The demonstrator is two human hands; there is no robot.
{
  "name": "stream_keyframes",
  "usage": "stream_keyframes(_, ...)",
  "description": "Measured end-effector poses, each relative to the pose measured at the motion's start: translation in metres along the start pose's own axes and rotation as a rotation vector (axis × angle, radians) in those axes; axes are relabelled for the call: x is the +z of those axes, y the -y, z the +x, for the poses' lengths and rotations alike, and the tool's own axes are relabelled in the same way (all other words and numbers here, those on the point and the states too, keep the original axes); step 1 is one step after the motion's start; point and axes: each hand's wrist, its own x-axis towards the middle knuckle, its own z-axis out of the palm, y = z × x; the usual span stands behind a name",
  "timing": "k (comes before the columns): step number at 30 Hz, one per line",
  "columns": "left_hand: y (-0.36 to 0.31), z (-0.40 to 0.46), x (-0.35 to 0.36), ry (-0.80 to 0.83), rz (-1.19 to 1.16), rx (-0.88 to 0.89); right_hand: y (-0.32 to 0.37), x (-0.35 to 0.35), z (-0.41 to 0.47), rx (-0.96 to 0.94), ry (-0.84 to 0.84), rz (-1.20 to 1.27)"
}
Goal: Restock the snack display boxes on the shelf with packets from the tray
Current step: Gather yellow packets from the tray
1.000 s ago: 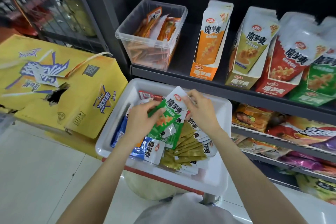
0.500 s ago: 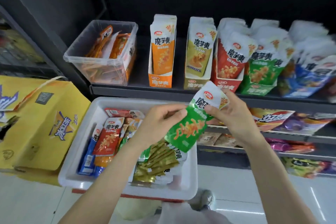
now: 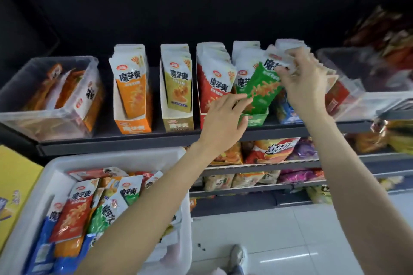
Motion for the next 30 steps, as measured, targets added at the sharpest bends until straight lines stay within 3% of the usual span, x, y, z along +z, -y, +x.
stream_keyframes(3,-0.003,0.005,0.012,0.029,0.094,0.017,-0.007,0.017,0.001,-0.057,0.107,-0.146)
stream_keyframes(7,-0.003,0.003,0.022,0.059,0.151,0.047,-0.014,0.029,-0.003,0.116,0.136,-0.283)
stream_keyframes(13,-0.002,0.002,0.021,0.113,0.186,0.054,-0.005,0.042,-0.016,0.136,0.192,-0.252)
stream_keyframes(19,-0.001,-0.003,0.018,0.137,0.118,0.068,-0.002,0.046,-0.032,0.164,0.056,-0.234)
stream_keyframes(26,-0.002,-0.031,-0.006,-0.124,-0.175,0.006,0.036,0.027,-0.076,0.028,-0.133,0.018)
stream_keyframes(28,0.001,-0.053,-0.024,-0.235,-0.274,-0.081,0.055,0.028,-0.098,0.019,-0.084,0.107)
stream_keyframes(30,0.012,-0.086,-0.042,-0.33,-0.343,-0.186,0.074,0.035,-0.121,0.039,0.074,0.209)
